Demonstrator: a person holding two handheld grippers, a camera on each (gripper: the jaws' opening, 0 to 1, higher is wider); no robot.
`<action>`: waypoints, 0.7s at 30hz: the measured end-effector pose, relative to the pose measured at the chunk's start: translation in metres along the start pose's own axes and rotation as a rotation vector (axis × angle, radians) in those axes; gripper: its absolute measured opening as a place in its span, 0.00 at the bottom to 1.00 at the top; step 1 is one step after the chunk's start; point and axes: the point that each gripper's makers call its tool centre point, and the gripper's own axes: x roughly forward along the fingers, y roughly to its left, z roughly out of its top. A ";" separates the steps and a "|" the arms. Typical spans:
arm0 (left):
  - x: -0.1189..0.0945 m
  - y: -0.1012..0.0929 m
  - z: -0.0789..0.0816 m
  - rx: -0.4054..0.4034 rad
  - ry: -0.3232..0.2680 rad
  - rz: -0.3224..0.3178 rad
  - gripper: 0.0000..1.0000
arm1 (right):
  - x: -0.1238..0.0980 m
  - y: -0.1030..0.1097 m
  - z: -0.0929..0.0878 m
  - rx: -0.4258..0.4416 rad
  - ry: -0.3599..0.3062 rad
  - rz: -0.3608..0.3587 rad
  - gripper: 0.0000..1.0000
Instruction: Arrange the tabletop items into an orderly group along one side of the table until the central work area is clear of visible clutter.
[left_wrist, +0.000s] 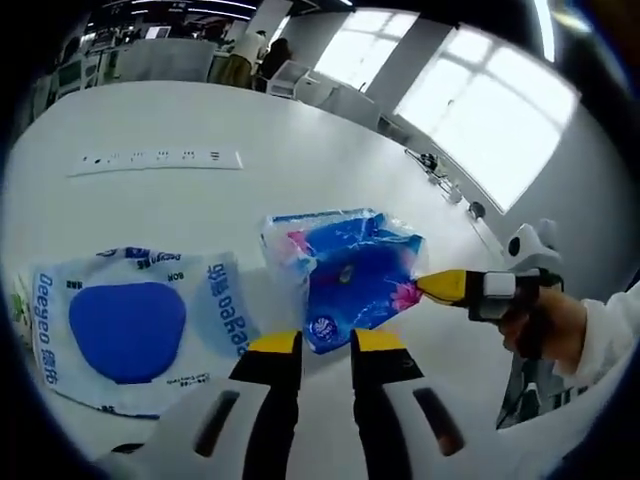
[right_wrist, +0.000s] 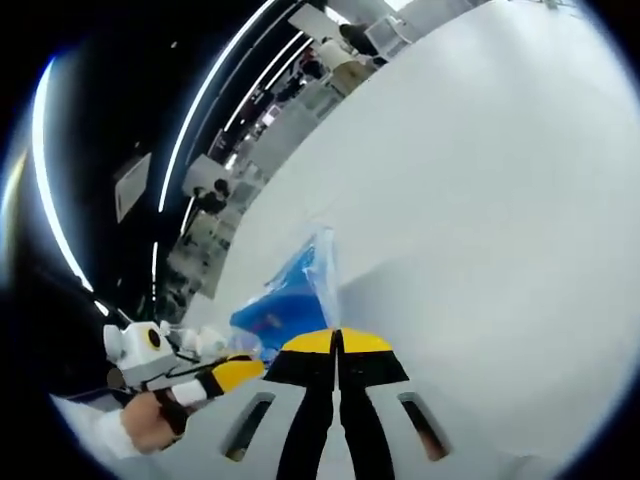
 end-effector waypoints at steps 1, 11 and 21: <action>0.001 0.001 -0.001 -0.006 0.004 0.001 0.16 | 0.001 -0.002 0.000 0.002 0.003 -0.002 0.00; 0.011 0.004 -0.006 -0.022 0.035 0.002 0.17 | 0.012 -0.014 0.000 0.002 0.032 -0.008 0.00; 0.014 0.007 -0.009 -0.055 0.053 -0.001 0.17 | 0.014 -0.027 -0.005 0.034 0.055 0.000 0.00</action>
